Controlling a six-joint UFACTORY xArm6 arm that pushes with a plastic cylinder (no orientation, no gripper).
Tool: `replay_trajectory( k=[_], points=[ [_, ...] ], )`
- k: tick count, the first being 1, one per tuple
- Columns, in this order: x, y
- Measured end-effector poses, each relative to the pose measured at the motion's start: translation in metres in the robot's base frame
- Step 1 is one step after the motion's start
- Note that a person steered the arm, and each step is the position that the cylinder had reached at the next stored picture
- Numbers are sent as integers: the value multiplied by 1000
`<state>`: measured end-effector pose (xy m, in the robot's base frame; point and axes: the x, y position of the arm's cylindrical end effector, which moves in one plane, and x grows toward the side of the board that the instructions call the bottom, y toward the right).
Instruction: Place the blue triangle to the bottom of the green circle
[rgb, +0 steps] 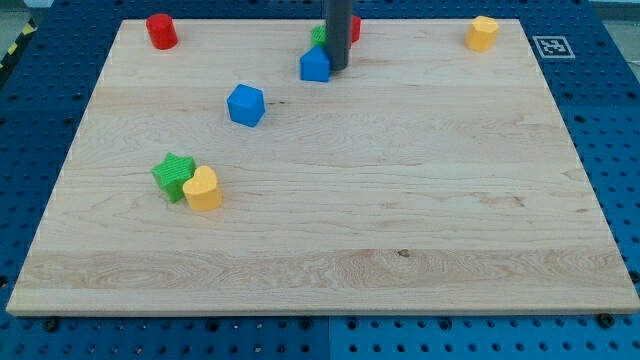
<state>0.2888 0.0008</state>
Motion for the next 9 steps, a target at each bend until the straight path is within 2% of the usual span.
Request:
replay_trajectory(
  k=[2, 3, 4, 7, 9],
  points=[
    [-8, -78],
    [-8, -99],
    [-5, -99],
    [63, -97],
    [71, -65]
  ],
)
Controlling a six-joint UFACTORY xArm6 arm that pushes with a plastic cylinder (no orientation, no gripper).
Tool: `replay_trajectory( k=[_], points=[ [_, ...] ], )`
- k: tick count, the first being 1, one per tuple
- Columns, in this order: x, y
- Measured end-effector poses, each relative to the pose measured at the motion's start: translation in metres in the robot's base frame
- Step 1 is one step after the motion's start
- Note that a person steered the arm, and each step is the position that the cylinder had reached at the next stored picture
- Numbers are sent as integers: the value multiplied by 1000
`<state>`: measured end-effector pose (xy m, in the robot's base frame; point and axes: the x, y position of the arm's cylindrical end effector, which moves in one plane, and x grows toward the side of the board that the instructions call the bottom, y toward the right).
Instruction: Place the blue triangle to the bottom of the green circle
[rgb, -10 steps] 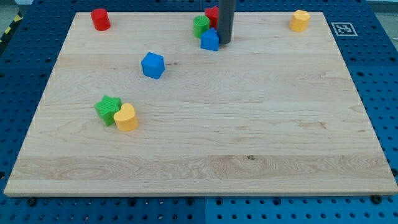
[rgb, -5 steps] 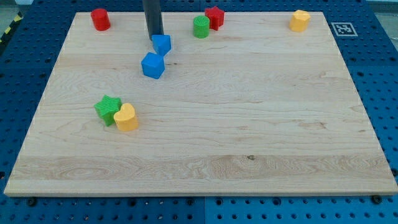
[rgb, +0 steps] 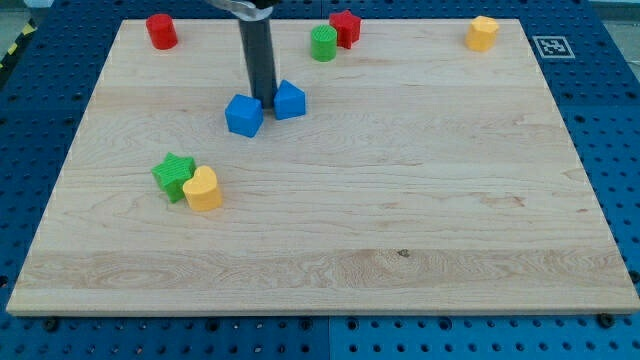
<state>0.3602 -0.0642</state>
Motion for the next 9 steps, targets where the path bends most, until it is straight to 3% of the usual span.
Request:
replay_trajectory(
  k=[3, 8, 9],
  points=[
    [4, 74],
    [4, 74],
    [-16, 76]
  ],
)
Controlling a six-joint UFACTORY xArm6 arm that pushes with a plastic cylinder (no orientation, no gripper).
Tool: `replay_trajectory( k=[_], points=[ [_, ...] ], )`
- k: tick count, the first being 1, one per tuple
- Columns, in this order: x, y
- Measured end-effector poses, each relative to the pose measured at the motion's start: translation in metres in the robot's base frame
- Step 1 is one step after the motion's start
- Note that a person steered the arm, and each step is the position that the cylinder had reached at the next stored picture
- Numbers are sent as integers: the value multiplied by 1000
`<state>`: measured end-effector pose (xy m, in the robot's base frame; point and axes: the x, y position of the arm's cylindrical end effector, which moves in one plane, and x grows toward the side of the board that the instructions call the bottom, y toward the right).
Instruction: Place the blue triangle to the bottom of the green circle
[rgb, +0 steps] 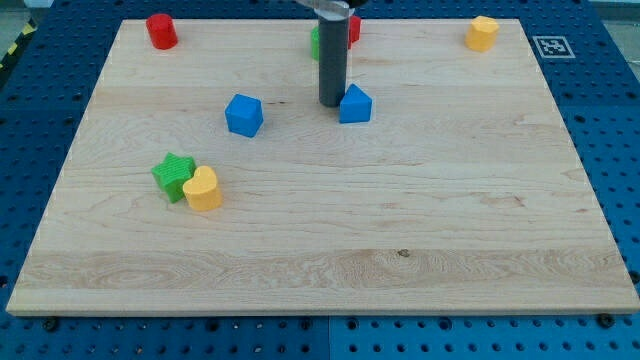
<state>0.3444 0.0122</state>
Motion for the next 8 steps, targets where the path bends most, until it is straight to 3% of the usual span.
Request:
replay_trajectory(
  k=[1, 2, 3, 4, 6, 8],
  points=[
    [-25, 28],
    [13, 53],
    [40, 41],
    [40, 37],
    [97, -4],
    [90, -12]
  ],
)
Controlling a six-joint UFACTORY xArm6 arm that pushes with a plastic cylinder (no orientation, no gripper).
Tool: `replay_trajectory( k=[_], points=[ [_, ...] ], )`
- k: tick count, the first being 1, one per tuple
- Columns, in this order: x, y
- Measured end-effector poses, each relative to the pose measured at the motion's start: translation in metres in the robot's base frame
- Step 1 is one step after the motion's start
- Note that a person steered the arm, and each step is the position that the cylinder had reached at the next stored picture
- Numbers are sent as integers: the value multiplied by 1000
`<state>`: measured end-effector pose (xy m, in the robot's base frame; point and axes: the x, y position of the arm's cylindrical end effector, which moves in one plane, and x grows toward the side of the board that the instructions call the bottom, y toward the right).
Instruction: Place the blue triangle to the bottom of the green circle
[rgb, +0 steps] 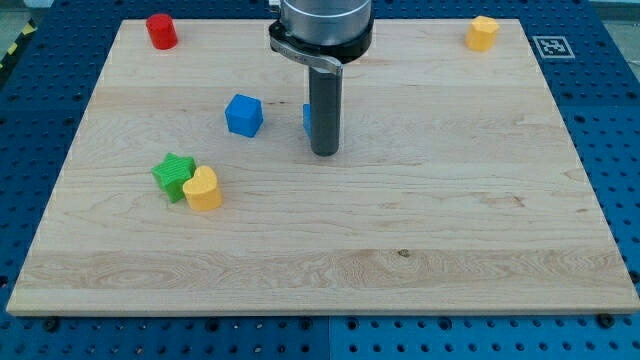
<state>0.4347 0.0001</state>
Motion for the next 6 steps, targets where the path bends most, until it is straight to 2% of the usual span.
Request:
replay_trajectory(
  k=[3, 5, 6],
  points=[
    [-39, -19],
    [-43, 34],
    [-60, 32]
  ],
)
